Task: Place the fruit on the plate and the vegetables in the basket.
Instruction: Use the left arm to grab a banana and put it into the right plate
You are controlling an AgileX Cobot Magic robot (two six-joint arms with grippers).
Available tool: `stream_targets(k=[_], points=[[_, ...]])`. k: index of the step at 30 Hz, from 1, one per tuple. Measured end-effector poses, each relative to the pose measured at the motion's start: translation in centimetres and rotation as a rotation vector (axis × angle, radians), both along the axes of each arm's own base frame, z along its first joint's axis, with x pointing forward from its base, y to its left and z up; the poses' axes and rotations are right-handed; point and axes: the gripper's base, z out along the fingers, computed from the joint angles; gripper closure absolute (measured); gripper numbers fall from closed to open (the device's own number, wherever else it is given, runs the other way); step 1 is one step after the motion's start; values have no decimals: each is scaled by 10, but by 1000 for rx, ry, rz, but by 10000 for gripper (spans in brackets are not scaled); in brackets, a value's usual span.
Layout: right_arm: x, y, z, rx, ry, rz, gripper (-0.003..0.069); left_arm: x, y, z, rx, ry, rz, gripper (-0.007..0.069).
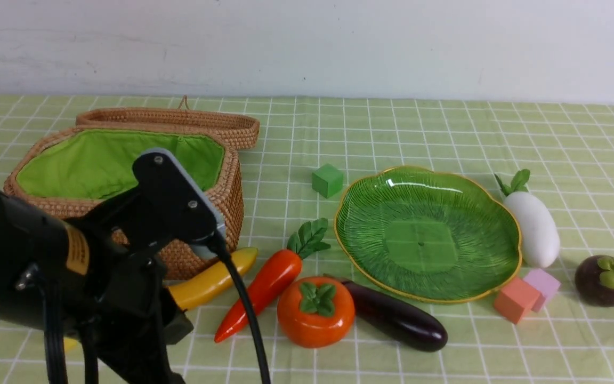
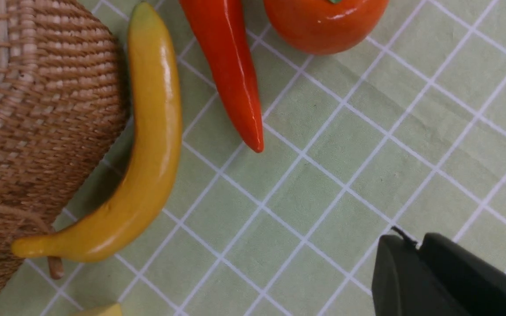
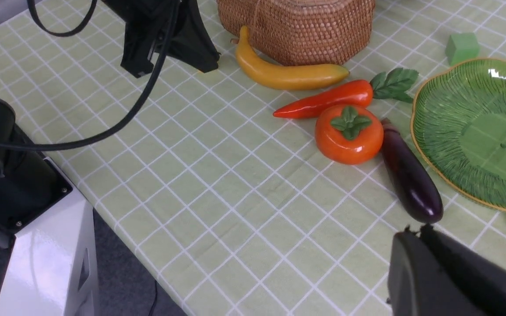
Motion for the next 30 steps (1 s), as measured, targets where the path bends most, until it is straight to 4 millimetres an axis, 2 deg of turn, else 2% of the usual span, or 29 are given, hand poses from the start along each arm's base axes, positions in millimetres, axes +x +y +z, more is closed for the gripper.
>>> stream_targets(k=[2,6,10,18,21,24,30], points=[[0,0,0,-1,2,1,643,5,0,-5,14,12,2,568],[0,0,0,-2,3,1,638,29,5,-25,74,31,17,560],[-1,0,0,-5,6,4,634,52,7,-44,137,15,-15,501],[-1,0,0,-5,7,4,633,83,3,-88,329,-30,-186,200],[-1,0,0,-5,5,5,629,89,3,-102,383,-20,-220,144],[-1,0,0,-5,5,5,624,96,3,-113,426,-26,-233,125],[-1,0,0,-5,5,5,620,101,5,-116,445,-52,-180,123]])
